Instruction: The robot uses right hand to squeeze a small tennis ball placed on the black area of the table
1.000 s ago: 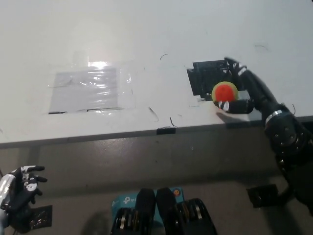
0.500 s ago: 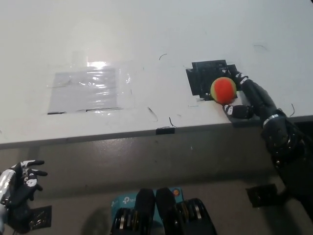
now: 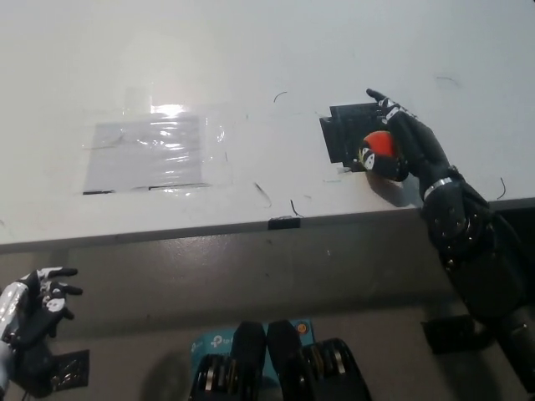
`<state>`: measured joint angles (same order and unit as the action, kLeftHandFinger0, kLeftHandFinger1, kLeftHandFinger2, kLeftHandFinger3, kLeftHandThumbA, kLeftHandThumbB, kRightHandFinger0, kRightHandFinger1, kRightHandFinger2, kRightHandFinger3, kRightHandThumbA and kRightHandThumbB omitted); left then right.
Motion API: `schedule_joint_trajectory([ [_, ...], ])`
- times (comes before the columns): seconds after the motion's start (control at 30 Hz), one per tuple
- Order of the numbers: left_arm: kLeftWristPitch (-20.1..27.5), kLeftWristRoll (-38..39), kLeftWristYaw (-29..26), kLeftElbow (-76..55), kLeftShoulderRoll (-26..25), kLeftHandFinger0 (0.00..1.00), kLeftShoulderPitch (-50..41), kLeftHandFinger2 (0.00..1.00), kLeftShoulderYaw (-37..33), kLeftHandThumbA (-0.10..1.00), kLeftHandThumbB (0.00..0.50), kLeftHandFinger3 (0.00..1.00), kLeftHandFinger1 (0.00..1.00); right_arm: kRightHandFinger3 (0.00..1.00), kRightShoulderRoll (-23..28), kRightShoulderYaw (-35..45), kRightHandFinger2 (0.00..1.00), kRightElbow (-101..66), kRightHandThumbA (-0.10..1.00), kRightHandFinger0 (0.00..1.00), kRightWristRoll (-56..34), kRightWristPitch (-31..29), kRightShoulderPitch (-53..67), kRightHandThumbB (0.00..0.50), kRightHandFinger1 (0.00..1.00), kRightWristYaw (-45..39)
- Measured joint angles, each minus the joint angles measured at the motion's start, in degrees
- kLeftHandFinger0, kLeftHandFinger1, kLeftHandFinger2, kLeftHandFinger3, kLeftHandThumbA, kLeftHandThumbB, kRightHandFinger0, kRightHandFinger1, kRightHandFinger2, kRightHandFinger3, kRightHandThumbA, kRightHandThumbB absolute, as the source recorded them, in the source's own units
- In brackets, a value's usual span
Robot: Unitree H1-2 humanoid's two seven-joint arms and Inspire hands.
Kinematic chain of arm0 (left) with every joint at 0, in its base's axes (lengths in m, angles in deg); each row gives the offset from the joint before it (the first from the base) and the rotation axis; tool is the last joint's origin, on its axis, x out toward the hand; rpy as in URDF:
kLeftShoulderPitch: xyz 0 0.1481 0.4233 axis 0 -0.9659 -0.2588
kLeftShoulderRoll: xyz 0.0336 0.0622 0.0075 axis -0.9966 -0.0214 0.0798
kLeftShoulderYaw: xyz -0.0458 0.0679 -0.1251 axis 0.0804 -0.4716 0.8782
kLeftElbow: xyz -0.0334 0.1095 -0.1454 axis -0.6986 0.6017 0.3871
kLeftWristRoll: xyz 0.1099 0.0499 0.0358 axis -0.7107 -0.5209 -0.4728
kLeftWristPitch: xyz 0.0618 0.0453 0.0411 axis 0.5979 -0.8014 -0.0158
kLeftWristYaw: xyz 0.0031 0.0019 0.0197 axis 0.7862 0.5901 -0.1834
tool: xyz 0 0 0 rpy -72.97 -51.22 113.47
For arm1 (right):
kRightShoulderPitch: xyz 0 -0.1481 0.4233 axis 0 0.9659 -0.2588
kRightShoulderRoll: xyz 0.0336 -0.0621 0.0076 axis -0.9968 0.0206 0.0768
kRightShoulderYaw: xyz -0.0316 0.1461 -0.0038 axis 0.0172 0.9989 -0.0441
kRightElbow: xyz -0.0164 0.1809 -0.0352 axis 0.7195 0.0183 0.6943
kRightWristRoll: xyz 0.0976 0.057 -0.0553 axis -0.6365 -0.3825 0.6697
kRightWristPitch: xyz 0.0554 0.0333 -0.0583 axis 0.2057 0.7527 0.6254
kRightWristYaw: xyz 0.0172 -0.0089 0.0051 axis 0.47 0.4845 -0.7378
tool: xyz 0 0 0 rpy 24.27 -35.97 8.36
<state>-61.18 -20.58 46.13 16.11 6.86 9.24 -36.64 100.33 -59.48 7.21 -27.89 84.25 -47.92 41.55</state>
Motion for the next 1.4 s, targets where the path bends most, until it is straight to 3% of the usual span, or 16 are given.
schedule_joint_trajectory([
  [0.2,0.0,0.0,0.4,0.0,0.0,0.24,1.4,0.52,0.0,0.07,0.138,0.66,0.37,1.0,0.0,0.0,1.0,2.2,0.45,1.0,1.3,-1.0,-0.9,0.375,1.0,0.4],
  [0.53,-0.3,0.1,0.8,-0.4,-0.4,0.38,3.1,0.6,0.1,0.03,0.116,0.69,0.46,1.0,-0.2,-0.2,1.0,7.9,0.48,1.0,2.1,-1.8,-1.9,0.393,1.0,0.6],
  [0.7,-0.9,0.2,0.9,-1.4,-0.5,0.36,3.3,0.58,0.2,-0.01,0.107,0.68,0.45,1.0,-1.2,-0.2,1.0,11.4,0.49,1.0,2.1,-3.3,-1.9,0.394,1.0,1.1],
  [0.93,-1.0,0.3,1.4,-1.5,-0.9,0.34,3.9,0.56,0.2,0.11,0.154,0.67,0.43,1.0,-1.8,-1.2,1.0,13.0,0.51,1.0,2.9,-4.2,-2.4,0.383,1.0,2.1],
  [1.03,-1.0,0.3,1.7,-1.5,-1.0,0.35,4.6,0.58,0.2,0.12,0.144,0.68,0.45,1.0,-2.3,-1.7,1.0,13.0,0.46,1.0,3.2,-4.2,-2.6,0.364,1.0,2.1],
  [1.1,-1.0,0.3,2.0,-1.5,-1.0,0.36,5.1,0.59,0.2,0.1,0.134,0.69,0.46,1.0,-2.8,-2.1,1.0,13.0,0.18,1.0,3.3,-4.1,-2.8,0.264,1.0,1.8],
  [1.13,-1.0,0.4,2.0,-1.5,-1.0,0.36,5.2,0.59,0.2,0.09,0.135,0.69,0.46,1.0,-2.8,-2.2,1.0,13.0,0.12,1.0,3.2,-4.1,-2.8,0.247,1.0,1.6],
  [1.17,-1.0,0.4,2.1,-1.5,-1.0,0.37,5.4,0.59,0.2,0.1,0.147,0.69,0.47,1.0,-2.9,-2.3,1.0,13.0,-0.03,0.86,3.2,-4.0,-2.9,0.154,1.0,1.3],
  [1.2,-1.0,0.5,2.1,-1.5,-1.0,0.38,5.5,0.59,0.3,0.1,0.14,0.69,0.47,1.0,-2.8,-3.0,1.0,13.0,-0.1,0.52,3.4,-3.8,-2.9,0.099,0.84,0.7],
  [1.23,-1.1,0.5,2.1,-1.5,-1.0,0.37,5.5,0.59,0.4,0.11,0.134,0.68,0.46,1.0,-2.5,-4.2,0.94,13.0,-0.1,0.31,3.9,-3.3,-3.2,0.089,0.55,0.2],
  [1.27,-1.1,0.5,2.1,-1.5,-1.1,0.36,5.6,0.59,0.4,0.13,0.147,0.68,0.46,1.0,-2.1,-5.8,0.7,13.1,-0.1,0.2,4.7,-3.1,-3.8,0.075,0.39,-0.5],
  [1.3,-1.1,0.5,2.2,-1.5,-1.3,0.36,5.8,0.59,0.4,0.13,0.148,0.68,0.46,1.0,-1.4,-8.0,0.65,13.1,-0.1,0.18,5.7,-3.0,-4.5,0.073,0.35,-1.2],
  [1.37,-1.1,0.5,2.4,-1.4,-1.5,0.33,6.2,0.58,0.4,0.12,0.153,0.66,0.44,1.0,-0.5,-10.5,0.48,13.4,-0.1,0.07,7.0,-2.9,-5.5,0.002,0.23,-2.0],
  [1.4,-1.1,0.5,2.4,-1.4,-1.6,0.33,6.6,0.57,0.4,0.1,0.147,0.67,0.43,1.0,0.1,-12.2,0.34,13.5,-0.1,0.0,8.0,-2.7,-6.1,0.0,0.11,-2.3],
])
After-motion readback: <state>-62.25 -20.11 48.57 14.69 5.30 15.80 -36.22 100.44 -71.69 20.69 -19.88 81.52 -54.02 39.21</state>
